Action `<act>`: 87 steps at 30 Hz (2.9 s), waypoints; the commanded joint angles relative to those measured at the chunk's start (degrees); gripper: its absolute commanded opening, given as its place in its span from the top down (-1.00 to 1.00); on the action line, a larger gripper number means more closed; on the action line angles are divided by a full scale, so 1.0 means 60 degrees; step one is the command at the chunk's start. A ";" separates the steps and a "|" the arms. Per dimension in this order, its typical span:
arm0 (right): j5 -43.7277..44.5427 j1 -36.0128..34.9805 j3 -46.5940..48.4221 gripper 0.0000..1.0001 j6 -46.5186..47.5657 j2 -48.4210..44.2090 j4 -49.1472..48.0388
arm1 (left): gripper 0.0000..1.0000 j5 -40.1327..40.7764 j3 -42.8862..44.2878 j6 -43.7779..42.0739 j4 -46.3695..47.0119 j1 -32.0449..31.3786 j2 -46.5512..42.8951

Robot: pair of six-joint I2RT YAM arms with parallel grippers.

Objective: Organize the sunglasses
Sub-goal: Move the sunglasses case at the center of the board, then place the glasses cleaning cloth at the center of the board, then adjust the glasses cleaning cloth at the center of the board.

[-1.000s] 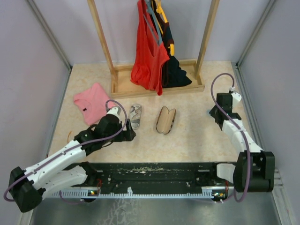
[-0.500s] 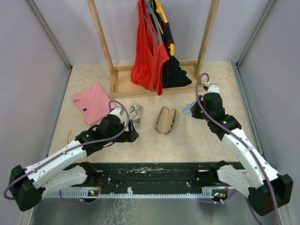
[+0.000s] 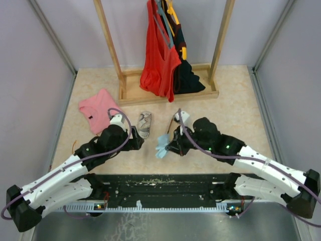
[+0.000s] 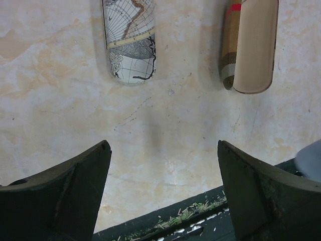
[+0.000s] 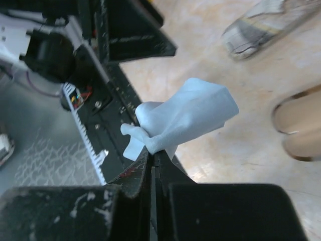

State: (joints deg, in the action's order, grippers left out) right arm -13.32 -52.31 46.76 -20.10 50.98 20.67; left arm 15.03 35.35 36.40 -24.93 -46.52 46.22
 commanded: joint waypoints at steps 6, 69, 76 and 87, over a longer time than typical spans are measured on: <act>0.2294 -0.1247 -0.1129 1.00 -0.1949 0.1066 -0.0982 | -0.82 0.0264 -0.0210 0.0231 0.0011 0.0000 0.0002; 0.6411 -0.1990 -0.2573 0.15 -0.5901 0.1997 -0.1602 | -0.81 -0.1145 -0.0410 0.0658 0.0432 -0.0033 0.0719; 0.6209 -0.0750 -0.2368 -0.02 -0.4467 0.0769 0.0263 | -0.68 -0.1293 -0.0873 0.1341 0.1141 -0.0867 0.1315; 0.4261 0.0564 -0.2311 0.11 -0.3525 0.1922 -0.1247 | -0.28 -0.0400 -0.0830 0.3099 0.2668 -0.2753 0.3813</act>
State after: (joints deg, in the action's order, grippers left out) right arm 15.49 -49.39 30.76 -43.68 59.70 17.56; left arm 10.48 30.46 50.76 -14.11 -61.91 65.98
